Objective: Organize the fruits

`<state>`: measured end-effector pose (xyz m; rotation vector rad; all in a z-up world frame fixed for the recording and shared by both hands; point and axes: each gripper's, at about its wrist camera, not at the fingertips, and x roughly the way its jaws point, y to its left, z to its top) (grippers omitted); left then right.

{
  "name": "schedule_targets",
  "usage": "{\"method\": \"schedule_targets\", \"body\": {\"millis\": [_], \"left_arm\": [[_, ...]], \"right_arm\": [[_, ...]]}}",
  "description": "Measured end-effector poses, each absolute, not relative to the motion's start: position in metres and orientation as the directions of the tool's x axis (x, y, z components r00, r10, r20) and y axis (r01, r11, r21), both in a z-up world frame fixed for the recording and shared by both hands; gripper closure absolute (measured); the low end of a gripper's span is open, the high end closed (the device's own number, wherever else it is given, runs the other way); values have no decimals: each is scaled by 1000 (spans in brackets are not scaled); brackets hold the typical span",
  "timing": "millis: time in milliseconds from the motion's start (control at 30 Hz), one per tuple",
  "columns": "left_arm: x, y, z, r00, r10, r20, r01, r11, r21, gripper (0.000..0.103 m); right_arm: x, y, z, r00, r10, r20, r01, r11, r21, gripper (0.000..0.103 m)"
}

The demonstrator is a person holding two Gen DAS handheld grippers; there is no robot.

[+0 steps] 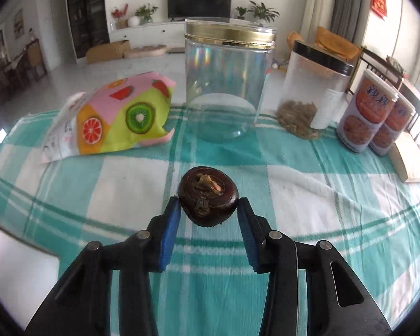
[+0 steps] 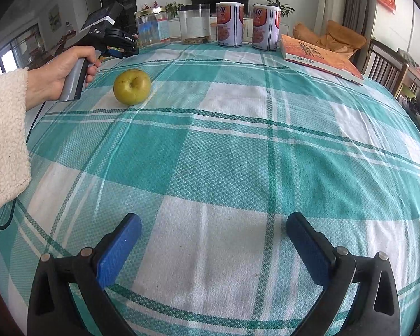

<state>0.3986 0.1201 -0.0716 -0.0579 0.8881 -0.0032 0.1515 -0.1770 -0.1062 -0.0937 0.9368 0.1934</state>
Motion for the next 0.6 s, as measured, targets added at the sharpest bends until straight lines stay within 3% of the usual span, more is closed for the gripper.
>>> {"method": "schedule_targets", "body": {"millis": [233,433,467,500,600], "left_arm": [[238,100,-52,558,-90,-825,140,990,-14,60],[142,94,-87,567,-86,-819,85,995,-46,58],[137,92,-88,595,-55,-802,61,998,-23,53],[135,94,-92,592,-36,-805,33,999,-20,36],[134,95,-97,620,-42,-783,4,999,-50,26]], "right_arm": [[151,-176,-107,576,117,-809,-206,979,-5,0],[152,-175,-107,575,110,-810,-205,979,-13,0],[152,-175,-107,575,110,-810,-205,979,-13,0],[152,-175,-107,575,110,-811,-205,979,-13,0],[152,-175,-107,575,110,-811,-205,979,-13,0]]}}
